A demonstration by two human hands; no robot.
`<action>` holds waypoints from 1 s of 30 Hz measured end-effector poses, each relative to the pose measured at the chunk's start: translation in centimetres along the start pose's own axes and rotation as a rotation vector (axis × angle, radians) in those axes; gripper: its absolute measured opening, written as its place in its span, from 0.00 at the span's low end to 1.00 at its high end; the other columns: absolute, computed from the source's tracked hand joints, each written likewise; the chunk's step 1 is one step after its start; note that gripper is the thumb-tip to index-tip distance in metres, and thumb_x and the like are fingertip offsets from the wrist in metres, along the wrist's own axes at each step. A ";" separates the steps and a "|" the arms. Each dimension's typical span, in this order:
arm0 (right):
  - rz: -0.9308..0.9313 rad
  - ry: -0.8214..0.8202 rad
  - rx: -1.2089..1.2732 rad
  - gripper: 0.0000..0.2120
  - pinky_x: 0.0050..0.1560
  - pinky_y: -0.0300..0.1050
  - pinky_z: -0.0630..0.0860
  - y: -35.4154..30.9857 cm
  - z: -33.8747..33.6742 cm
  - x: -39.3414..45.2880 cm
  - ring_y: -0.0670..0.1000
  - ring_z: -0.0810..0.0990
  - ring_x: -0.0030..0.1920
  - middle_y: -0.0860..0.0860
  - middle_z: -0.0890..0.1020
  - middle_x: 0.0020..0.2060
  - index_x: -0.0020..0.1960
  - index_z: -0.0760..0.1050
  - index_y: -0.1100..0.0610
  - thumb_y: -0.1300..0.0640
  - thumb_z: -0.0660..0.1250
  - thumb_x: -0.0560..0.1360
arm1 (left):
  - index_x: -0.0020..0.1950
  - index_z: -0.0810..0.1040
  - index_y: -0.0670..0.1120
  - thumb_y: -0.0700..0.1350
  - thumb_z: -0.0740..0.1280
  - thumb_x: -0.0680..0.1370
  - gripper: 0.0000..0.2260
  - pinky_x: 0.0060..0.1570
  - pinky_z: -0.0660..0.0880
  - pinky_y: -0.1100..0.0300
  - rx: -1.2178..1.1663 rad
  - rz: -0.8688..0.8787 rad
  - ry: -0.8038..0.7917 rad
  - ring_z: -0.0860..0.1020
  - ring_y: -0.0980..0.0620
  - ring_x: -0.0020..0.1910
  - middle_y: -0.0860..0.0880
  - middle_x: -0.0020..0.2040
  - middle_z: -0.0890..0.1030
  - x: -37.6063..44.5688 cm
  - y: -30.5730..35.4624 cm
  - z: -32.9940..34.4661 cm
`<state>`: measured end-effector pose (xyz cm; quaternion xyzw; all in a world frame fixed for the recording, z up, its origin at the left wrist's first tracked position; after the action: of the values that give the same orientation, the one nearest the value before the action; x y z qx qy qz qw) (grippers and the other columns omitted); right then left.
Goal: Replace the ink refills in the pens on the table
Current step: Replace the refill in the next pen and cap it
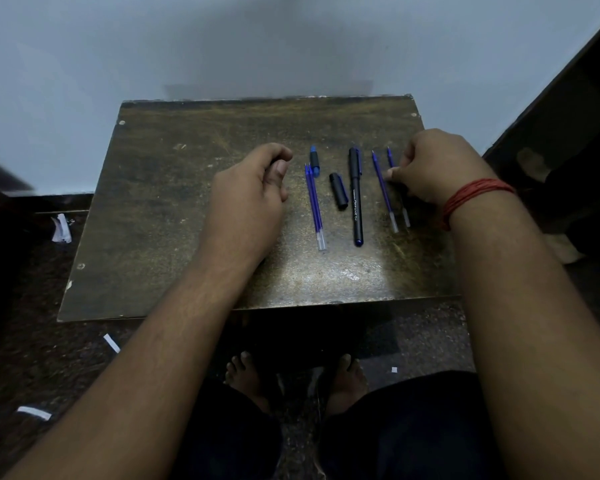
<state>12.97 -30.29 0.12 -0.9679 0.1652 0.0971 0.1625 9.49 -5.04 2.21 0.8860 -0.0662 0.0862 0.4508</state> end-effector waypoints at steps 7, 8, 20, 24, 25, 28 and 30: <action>-0.064 0.109 0.041 0.13 0.46 0.45 0.69 -1.4 -1.6 -0.9 0.56 0.77 0.48 0.58 0.81 0.49 0.53 0.78 0.62 0.51 0.69 0.78 | 0.60 0.79 0.52 0.44 0.61 0.83 0.10 0.28 0.64 0.76 -0.013 -0.017 0.002 0.73 0.66 0.29 0.54 0.36 0.79 0.0 -0.2 -0.1; -0.099 0.127 0.067 0.12 0.46 0.45 0.68 -2.3 -1.9 -1.4 0.55 0.75 0.47 0.56 0.80 0.47 0.52 0.77 0.61 0.51 0.68 0.79 | 0.60 0.79 0.52 0.44 0.61 0.83 0.10 0.29 0.64 0.75 -0.013 -0.016 0.006 0.72 0.66 0.29 0.54 0.36 0.79 0.0 -0.3 -0.2; -0.338 0.087 -0.134 0.08 0.46 0.50 0.76 -10.2 2.6 -4.5 0.56 0.80 0.48 0.54 0.80 0.47 0.51 0.77 0.56 0.52 0.63 0.80 | 0.57 0.80 0.51 0.44 0.61 0.83 0.09 0.32 0.66 0.72 -0.039 -0.006 0.042 0.73 0.64 0.30 0.55 0.33 0.77 0.3 -0.7 -0.5; -0.335 0.073 -0.178 0.07 0.43 0.49 0.72 -10.3 3.3 -4.4 0.56 0.77 0.46 0.54 0.78 0.46 0.49 0.74 0.54 0.51 0.64 0.79 | 0.57 0.80 0.50 0.44 0.61 0.83 0.09 0.33 0.65 0.73 -0.028 0.014 0.046 0.73 0.63 0.31 0.55 0.33 0.77 0.3 -0.5 -0.6; -0.336 0.071 -0.183 0.07 0.43 0.49 0.71 -10.4 3.5 -4.4 0.55 0.76 0.45 0.53 0.77 0.45 0.49 0.74 0.54 0.50 0.64 0.79 | 0.57 0.80 0.50 0.43 0.61 0.83 0.09 0.33 0.65 0.73 -0.026 0.017 0.046 0.74 0.63 0.31 0.55 0.33 0.77 0.3 -0.5 -0.6; -0.347 0.075 -0.193 0.08 0.42 0.48 0.72 -10.8 3.7 -4.5 0.55 0.74 0.43 0.53 0.75 0.43 0.48 0.73 0.54 0.50 0.64 0.79 | 0.57 0.80 0.50 0.43 0.61 0.83 0.09 0.32 0.64 0.73 -0.028 0.010 0.044 0.74 0.64 0.31 0.54 0.34 0.78 0.3 -0.6 -0.5; -0.349 0.078 -0.201 0.09 0.42 0.48 0.71 -10.9 3.8 -4.5 0.54 0.74 0.42 0.53 0.75 0.42 0.47 0.72 0.54 0.48 0.64 0.80 | 0.57 0.80 0.50 0.43 0.61 0.82 0.09 0.32 0.64 0.73 -0.024 0.012 0.046 0.73 0.65 0.30 0.54 0.34 0.78 0.4 -0.6 -0.5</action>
<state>12.10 -17.91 0.73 -0.9962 -0.0094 0.0458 0.0731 9.92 -4.30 2.14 0.8780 -0.0620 0.1083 0.4621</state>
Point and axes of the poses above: each hand's wrist, its own x-axis towards the middle knuckle, its own z-axis out of the palm, y = z × x, the point moved 9 cm from there along x, towards the middle knuckle
